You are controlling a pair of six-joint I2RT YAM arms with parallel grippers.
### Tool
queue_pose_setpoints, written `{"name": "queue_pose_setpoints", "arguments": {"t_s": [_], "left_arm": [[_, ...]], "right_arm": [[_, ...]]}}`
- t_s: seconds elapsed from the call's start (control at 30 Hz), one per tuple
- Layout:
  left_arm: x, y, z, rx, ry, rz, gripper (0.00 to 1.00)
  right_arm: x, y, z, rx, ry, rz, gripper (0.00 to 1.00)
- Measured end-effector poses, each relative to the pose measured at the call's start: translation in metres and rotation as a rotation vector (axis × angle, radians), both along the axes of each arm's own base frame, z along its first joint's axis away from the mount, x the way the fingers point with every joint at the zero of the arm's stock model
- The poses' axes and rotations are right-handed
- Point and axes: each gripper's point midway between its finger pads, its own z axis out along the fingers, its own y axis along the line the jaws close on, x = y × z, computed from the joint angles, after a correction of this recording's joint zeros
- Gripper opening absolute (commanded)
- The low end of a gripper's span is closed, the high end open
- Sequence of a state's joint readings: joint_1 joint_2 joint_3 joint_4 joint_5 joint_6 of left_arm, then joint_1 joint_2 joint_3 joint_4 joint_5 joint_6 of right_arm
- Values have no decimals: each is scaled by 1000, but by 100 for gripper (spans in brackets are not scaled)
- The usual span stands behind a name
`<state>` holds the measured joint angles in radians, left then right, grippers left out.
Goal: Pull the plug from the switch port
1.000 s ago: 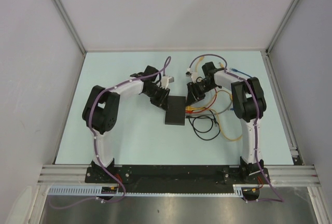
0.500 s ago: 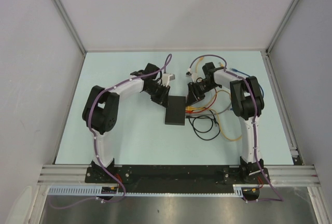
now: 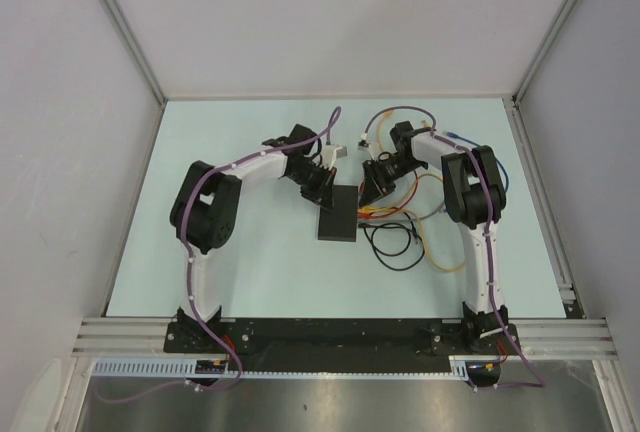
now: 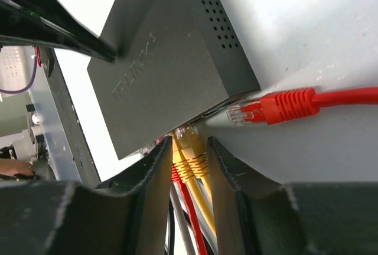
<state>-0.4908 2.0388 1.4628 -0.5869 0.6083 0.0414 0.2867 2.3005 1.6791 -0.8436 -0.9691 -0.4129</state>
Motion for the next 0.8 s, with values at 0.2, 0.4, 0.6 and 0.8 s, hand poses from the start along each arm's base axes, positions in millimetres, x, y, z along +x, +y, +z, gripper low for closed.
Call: {"name": "queue_pose_setpoints", "arguments": {"t_s": [0.2,0.4,0.6,0.8], "left_arm": [[-6,-5,-5,-3,28,-6,0],[-7,-6,-6,-4,30,-10,0],[-10,-10,-6,-5,31,-20,0],[-12,-13,-6,-10,31,-28,0]], "right_arm": [[0,-1,-2,-3,13,2,32],[2,1,-2,-3,42,-8,33],[3,1,-3,-11,56,-14,27],[2,2,-5,-33,46,-4,25]]}}
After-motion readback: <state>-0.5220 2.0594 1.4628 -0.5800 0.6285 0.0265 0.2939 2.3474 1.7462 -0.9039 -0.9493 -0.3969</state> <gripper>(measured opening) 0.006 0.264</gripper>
